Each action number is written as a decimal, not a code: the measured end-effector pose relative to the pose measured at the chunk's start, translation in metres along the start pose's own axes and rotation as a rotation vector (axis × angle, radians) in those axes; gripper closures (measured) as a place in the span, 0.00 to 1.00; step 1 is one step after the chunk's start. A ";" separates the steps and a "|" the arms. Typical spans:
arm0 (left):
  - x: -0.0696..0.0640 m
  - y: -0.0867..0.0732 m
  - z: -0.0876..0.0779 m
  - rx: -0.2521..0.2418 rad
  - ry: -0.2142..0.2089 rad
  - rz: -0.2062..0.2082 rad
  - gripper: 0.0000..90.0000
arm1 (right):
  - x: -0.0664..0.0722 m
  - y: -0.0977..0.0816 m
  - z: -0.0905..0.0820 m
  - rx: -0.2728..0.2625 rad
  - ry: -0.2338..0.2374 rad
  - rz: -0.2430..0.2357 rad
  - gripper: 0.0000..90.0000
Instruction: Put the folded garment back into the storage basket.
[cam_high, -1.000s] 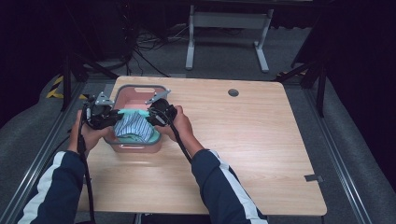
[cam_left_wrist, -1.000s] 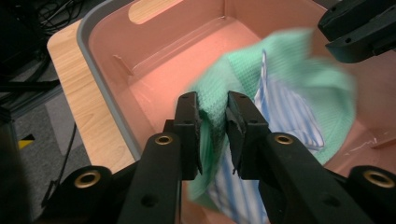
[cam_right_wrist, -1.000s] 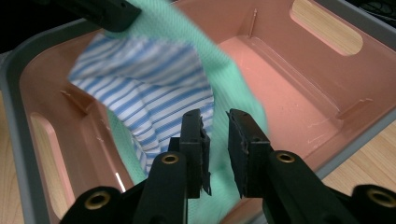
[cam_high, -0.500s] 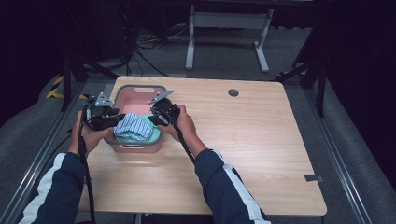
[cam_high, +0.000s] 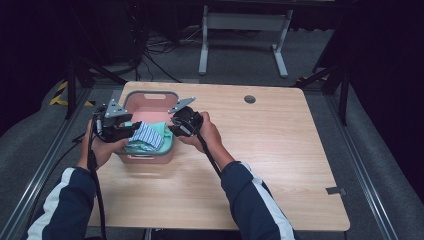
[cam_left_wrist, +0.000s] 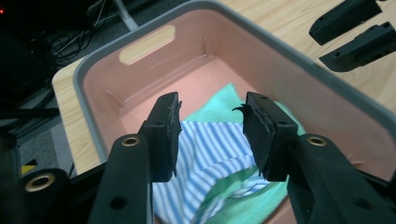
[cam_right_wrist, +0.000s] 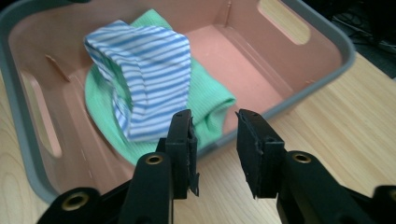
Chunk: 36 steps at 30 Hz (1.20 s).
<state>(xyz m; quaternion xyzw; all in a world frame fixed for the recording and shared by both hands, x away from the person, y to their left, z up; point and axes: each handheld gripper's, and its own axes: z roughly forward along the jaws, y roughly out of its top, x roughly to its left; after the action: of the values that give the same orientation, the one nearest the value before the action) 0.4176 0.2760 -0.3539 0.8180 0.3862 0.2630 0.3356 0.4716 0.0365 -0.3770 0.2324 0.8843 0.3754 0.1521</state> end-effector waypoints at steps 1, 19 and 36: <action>-0.005 0.002 -0.001 -0.013 -0.007 0.003 0.61 | -0.003 -0.003 -0.006 0.003 -0.013 -0.008 0.70; -0.047 0.017 -0.009 -0.069 -0.059 0.059 0.50 | -0.019 -0.032 -0.050 0.041 -0.094 -0.031 0.54; -0.085 0.018 -0.007 -0.085 -0.132 0.113 0.38 | -0.019 -0.059 -0.081 0.099 -0.123 -0.080 0.48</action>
<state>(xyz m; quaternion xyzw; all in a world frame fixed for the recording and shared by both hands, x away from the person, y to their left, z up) 0.3736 0.2010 -0.3505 0.8390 0.3050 0.2432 0.3794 0.4343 -0.0578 -0.3640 0.2269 0.8993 0.3097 0.2095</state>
